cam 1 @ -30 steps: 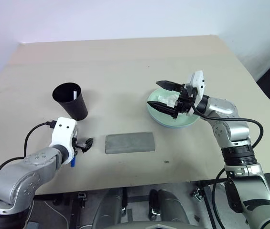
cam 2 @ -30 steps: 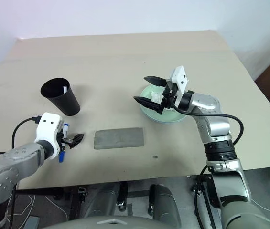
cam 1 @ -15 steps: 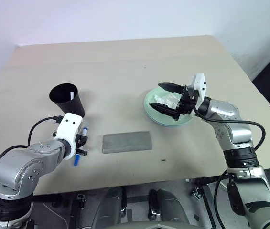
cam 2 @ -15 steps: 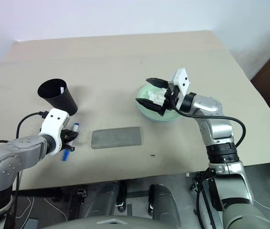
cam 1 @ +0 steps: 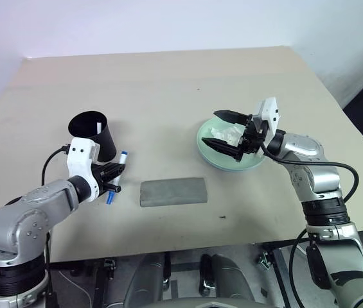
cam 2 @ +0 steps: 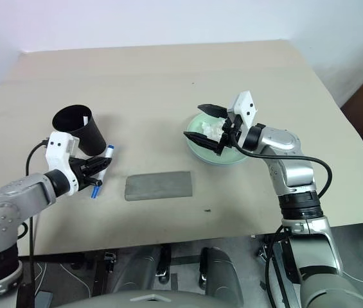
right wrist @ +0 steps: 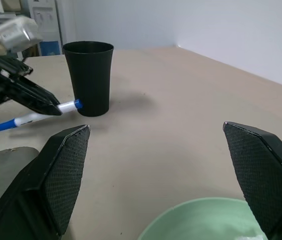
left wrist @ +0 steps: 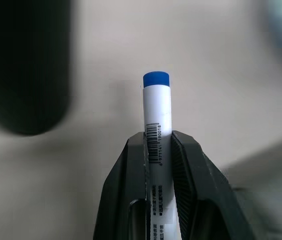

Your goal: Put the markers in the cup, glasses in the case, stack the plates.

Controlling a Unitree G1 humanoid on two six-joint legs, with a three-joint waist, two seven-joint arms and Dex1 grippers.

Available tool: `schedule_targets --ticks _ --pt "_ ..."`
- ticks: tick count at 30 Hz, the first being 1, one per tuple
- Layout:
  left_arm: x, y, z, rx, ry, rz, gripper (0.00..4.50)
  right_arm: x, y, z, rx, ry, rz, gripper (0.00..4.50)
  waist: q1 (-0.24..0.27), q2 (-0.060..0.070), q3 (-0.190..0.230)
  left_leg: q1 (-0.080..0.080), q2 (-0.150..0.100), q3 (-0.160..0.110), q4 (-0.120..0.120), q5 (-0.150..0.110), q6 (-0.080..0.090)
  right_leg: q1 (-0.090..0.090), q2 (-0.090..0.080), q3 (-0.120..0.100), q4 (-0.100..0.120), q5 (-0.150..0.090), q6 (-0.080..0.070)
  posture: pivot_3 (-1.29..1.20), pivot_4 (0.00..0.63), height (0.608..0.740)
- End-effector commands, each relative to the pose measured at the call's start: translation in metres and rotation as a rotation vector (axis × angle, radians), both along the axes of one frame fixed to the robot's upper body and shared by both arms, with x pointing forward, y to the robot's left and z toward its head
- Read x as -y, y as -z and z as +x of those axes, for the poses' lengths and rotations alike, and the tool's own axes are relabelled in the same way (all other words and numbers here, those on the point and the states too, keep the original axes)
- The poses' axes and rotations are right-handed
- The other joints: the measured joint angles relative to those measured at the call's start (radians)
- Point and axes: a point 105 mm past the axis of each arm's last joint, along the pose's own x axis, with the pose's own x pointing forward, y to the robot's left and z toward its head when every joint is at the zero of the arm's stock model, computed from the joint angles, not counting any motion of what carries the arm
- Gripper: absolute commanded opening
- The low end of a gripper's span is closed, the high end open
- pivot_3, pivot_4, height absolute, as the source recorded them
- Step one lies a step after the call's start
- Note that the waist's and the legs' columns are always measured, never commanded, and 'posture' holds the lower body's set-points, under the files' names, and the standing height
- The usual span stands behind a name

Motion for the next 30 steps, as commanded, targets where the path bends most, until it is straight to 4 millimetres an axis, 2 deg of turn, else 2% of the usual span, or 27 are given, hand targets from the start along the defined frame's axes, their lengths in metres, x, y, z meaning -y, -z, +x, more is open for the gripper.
schedule_targets --ticks 1,6,9,11,16,22,26,30 --pt "0.012 -0.041 -0.003 0.226 0.147 -0.087 0.30 0.004 -0.021 -0.005 0.083 0.000 0.013 4.50 0.000 0.000 0.000 0.000 0.000 0.001 0.000 0.000 0.000 0.000 0.000 0.000 -0.001 0.000 0.000 0.00 0.150 0.740" --pt "0.018 -0.083 -0.008 0.491 0.242 -0.145 0.30 0.005 -0.022 -0.005 0.089 0.007 0.012 4.50 -0.002 0.000 0.000 0.001 0.000 0.002 0.000 0.000 0.001 0.001 0.000 0.000 -0.001 0.000 0.000 0.00 0.150 0.740" --pt "0.003 -0.120 0.003 0.711 0.110 -0.166 0.30 0.004 -0.021 -0.006 0.090 0.006 0.013 4.50 0.001 0.000 0.000 0.001 0.000 0.002 0.000 0.000 0.001 0.001 0.000 0.000 -0.001 0.001 0.000 0.00 0.150 0.740" --pt "0.000 -0.138 0.003 0.816 0.095 -0.167 0.30 0.004 -0.020 -0.007 0.089 0.004 0.015 4.50 0.000 0.000 0.000 0.001 0.000 0.002 0.000 0.000 0.002 0.001 0.000 0.000 -0.001 0.001 0.001 0.00 0.150 0.740" --pt "-0.022 -0.167 0.011 0.993 -0.041 -0.118 0.30 0.005 -0.019 -0.007 0.083 0.005 0.013 4.50 -0.001 0.000 0.000 0.001 0.000 0.006 0.000 0.000 0.004 0.001 0.000 0.002 -0.001 0.003 0.005 0.00 0.150 0.740" --pt "-0.045 -0.161 0.025 1.016 -0.115 -0.013 0.30 0.001 -0.019 -0.009 0.082 -0.004 0.007 4.50 -0.001 0.000 0.000 0.001 0.002 0.006 0.002 0.000 0.004 0.001 0.003 0.002 -0.001 0.004 0.006 0.00 0.150 0.740" --pt "-0.062 -0.155 0.032 1.007 -0.160 -0.012 0.30 0.001 -0.018 -0.011 0.076 -0.009 -0.001 4.50 -0.001 0.000 0.000 0.001 0.003 0.006 0.002 0.000 0.004 0.001 0.003 0.002 -0.001 0.004 0.006 0.00 0.150 0.740" --pt "-0.068 -0.140 0.041 0.995 -0.165 0.025 0.30 0.001 -0.020 -0.010 0.079 -0.008 -0.011 4.50 -0.001 0.000 0.000 0.001 0.003 0.006 0.004 0.000 0.004 0.001 0.003 0.002 0.000 0.005 0.006 0.00 0.150 0.740"
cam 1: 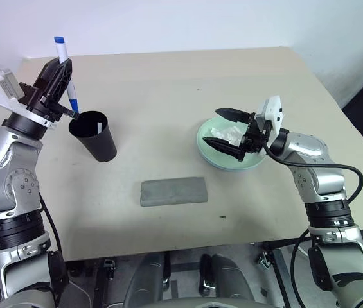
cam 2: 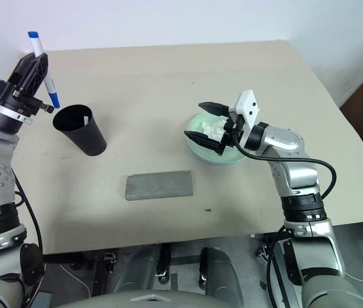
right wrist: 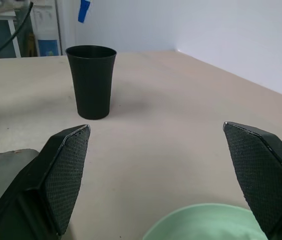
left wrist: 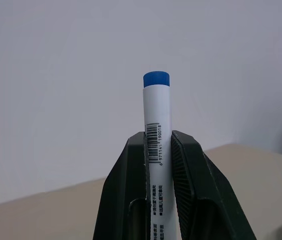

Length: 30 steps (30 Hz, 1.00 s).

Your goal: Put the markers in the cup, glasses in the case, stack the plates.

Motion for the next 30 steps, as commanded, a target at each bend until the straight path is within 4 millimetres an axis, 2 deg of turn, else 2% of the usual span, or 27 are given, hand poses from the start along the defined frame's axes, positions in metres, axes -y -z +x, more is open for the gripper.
schedule_targets --ticks 1,10,15,27,30 --pt "-0.004 -0.001 0.000 0.040 -0.023 0.033 0.30 0.000 -0.014 -0.005 0.058 -0.010 -0.009 4.50 0.000 0.000 0.000 0.000 0.000 0.000 0.000 0.000 0.000 0.000 0.000 0.000 0.000 0.000 0.000 0.00 0.150 0.740" --pt "-0.010 0.022 0.009 0.002 -0.017 -0.030 0.30 0.002 -0.016 -0.004 0.066 0.000 -0.021 4.50 0.000 0.000 0.000 0.000 0.000 0.000 0.001 0.000 0.000 0.000 0.000 0.000 0.000 0.001 0.000 0.00 0.150 0.740" --pt "-0.005 0.031 0.013 -0.023 0.002 -0.026 0.30 0.002 -0.016 -0.004 0.072 0.006 -0.023 4.50 -0.001 0.000 0.000 0.000 0.001 0.000 0.001 0.000 0.000 0.000 0.000 0.000 0.001 0.001 0.000 0.00 0.150 0.740" --pt "0.000 0.036 0.014 -0.041 0.024 -0.036 4.33 0.003 -0.016 -0.004 0.078 0.015 -0.025 4.50 -0.001 0.000 0.000 0.000 0.001 0.000 0.005 0.000 0.000 0.000 0.000 0.001 0.004 0.001 0.000 0.00 0.150 0.740" --pt "0.000 0.034 0.012 -0.043 0.023 -0.027 4.45 0.002 -0.016 -0.004 0.078 0.013 -0.023 4.50 -0.001 0.000 0.000 0.000 0.001 0.000 0.007 -0.001 0.000 0.000 -0.001 0.001 0.005 0.001 0.000 0.00 0.150 0.740"
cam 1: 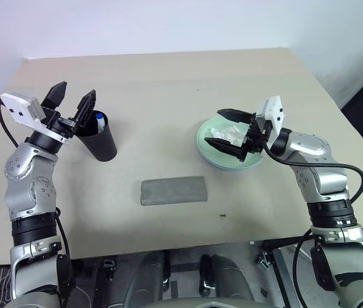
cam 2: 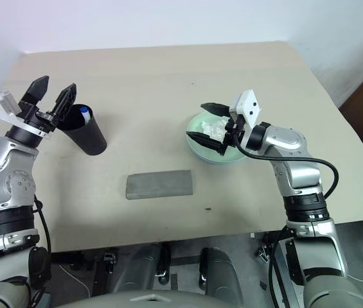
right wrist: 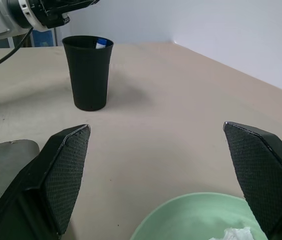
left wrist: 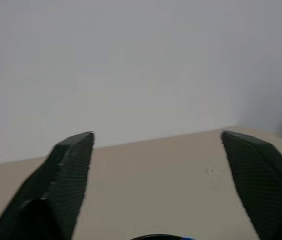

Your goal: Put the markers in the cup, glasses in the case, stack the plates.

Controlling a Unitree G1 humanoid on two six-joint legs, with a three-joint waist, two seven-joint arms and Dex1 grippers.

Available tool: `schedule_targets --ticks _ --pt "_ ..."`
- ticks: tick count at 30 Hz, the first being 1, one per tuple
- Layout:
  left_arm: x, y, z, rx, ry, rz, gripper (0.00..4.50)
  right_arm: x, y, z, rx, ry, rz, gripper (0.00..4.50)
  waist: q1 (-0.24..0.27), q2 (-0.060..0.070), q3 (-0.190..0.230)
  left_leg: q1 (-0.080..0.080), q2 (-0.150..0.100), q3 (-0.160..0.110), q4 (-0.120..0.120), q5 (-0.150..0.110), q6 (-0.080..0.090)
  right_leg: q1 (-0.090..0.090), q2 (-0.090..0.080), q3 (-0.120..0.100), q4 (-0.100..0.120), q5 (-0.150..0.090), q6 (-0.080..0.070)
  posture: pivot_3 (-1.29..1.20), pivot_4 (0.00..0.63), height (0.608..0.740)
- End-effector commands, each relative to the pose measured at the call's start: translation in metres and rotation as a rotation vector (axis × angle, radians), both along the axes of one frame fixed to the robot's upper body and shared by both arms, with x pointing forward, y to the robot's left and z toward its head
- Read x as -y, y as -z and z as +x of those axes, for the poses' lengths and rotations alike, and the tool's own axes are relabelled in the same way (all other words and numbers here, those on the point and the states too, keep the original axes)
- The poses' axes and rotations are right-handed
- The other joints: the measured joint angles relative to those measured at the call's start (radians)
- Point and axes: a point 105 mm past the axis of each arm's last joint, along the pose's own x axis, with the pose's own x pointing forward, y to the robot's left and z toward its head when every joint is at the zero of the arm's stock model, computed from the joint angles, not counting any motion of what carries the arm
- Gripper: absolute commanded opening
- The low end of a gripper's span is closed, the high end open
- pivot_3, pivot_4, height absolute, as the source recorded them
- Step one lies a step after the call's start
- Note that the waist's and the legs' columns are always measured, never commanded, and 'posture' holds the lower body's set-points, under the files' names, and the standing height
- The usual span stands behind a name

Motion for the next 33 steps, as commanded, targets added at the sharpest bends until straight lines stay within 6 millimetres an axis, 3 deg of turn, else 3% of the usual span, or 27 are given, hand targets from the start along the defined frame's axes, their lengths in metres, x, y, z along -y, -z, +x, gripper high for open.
schedule_targets --ticks 1,5,10,14,17,25,29,33 --pt "0.000 -0.013 -0.007 0.034 -0.008 0.031 4.45 -0.002 -0.018 -0.005 0.076 -0.012 0.006 4.50 0.000 0.000 0.000 0.000 0.000 0.000 0.000 0.000 0.000 0.000 0.000 0.000 0.000 0.000 0.000 0.00 0.150 0.740" --pt "-0.008 -0.021 -0.016 0.015 -0.028 0.046 4.45 -0.001 -0.018 -0.005 0.069 -0.009 0.016 4.50 -0.001 0.000 0.000 0.000 0.000 0.000 0.000 0.000 0.000 0.000 0.000 0.000 0.000 0.000 0.000 0.00 0.150 0.740" --pt "-0.017 -0.025 -0.052 -0.040 0.057 0.095 4.45 0.004 -0.018 -0.006 0.037 -0.014 0.037 4.50 -0.015 0.000 0.000 -0.001 0.000 0.000 -0.001 -0.001 -0.001 -0.002 -0.001 0.002 0.000 0.000 -0.001 0.00 0.150 0.740" --pt "-0.026 -0.008 -0.088 -0.191 0.158 0.098 4.45 0.003 -0.011 -0.008 0.009 -0.034 0.027 4.50 -0.029 0.001 0.001 -0.001 0.000 0.000 -0.003 -0.002 -0.002 -0.002 -0.002 0.002 -0.003 -0.002 -0.004 0.00 0.150 0.740" --pt "-0.033 0.017 -0.108 -0.341 0.181 0.153 4.45 0.000 -0.008 -0.007 -0.008 -0.038 0.028 4.50 -0.034 0.002 0.001 0.000 0.000 0.000 -0.006 -0.002 -0.003 -0.002 -0.002 0.002 -0.007 -0.002 -0.005 0.00 0.150 0.740" --pt "-0.032 0.064 -0.111 -0.469 0.162 0.275 4.45 0.000 0.000 -0.014 -0.044 -0.081 0.046 4.50 -0.026 0.002 0.000 -0.001 0.000 0.005 -0.016 -0.002 -0.003 -0.006 -0.005 0.001 -0.017 0.000 -0.008 0.00 0.150 0.740" --pt "-0.030 0.067 -0.104 -0.423 0.170 0.204 4.45 0.000 0.010 -0.018 -0.057 -0.076 0.032 4.50 -0.026 0.001 0.000 -0.004 0.000 0.007 -0.016 -0.003 -0.001 -0.004 -0.006 0.001 -0.019 0.000 -0.007 0.00 0.150 0.740" --pt "-0.026 0.084 -0.098 -0.449 0.187 0.243 4.45 0.000 0.008 -0.020 -0.051 -0.067 0.044 4.50 -0.029 0.002 0.000 -0.005 0.000 0.008 -0.015 -0.003 -0.001 -0.006 -0.006 0.001 -0.016 0.000 -0.006 0.00 0.150 0.740"
